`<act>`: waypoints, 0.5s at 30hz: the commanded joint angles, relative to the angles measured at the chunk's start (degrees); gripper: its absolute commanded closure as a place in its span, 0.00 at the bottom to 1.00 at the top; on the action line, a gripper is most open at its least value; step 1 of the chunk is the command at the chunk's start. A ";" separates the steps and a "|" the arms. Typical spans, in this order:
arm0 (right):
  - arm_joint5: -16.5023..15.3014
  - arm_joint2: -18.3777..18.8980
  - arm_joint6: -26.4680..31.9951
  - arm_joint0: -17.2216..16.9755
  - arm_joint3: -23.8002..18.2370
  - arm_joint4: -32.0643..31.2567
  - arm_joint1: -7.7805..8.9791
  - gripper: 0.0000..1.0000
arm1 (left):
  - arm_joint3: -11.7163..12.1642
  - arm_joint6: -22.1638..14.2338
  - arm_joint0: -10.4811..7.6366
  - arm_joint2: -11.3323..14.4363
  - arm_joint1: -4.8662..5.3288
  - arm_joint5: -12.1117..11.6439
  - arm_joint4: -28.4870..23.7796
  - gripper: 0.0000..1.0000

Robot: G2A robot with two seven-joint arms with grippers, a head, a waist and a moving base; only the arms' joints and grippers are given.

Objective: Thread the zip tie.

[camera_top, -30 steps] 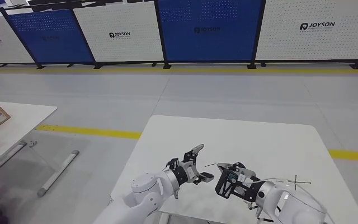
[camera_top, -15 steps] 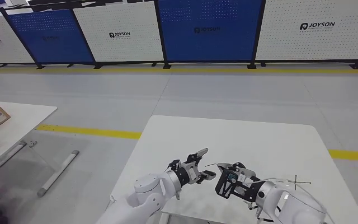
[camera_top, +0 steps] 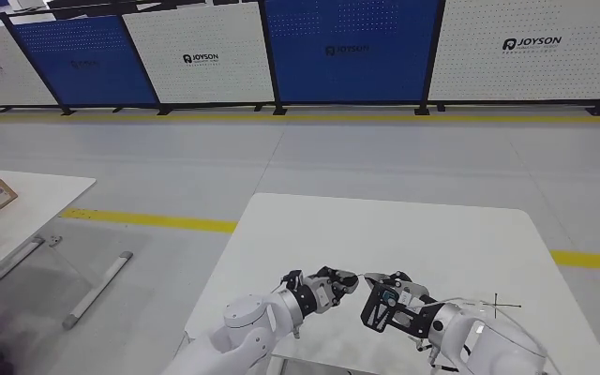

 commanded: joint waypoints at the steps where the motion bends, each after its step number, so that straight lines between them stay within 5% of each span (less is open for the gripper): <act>1: 0.00 0.00 0.00 0.00 0.00 0.00 0.00 1.00 | -0.06 -0.01 0.05 -0.06 -0.06 0.13 0.08 1.00; 3: 0.00 0.00 0.00 0.00 0.00 0.00 0.00 1.00 | -0.27 -0.07 0.16 -0.27 -0.11 0.27 -0.54 0.97; 4: 0.00 0.00 0.00 0.00 0.00 0.00 0.00 1.00 | -0.43 -0.16 0.27 -0.59 -0.13 0.41 -1.08 0.65; 5: 0.00 0.00 0.00 0.00 0.00 0.00 0.00 1.00 | -0.54 -0.18 0.35 -0.82 -0.12 0.57 -1.22 0.55; 6: 0.00 0.00 0.00 0.00 0.00 0.00 0.00 1.00 | -0.67 -0.22 0.45 -1.07 -0.11 0.67 -1.37 0.33; 7: 0.00 0.00 0.00 0.00 0.00 0.00 0.00 1.00 | -0.79 -0.39 0.62 -1.33 -0.11 0.70 -1.82 0.25; 15: 0.00 0.00 0.00 0.00 0.00 0.00 0.00 1.00 | -1.46 -1.19 1.80 -2.41 0.21 1.64 -2.80 0.45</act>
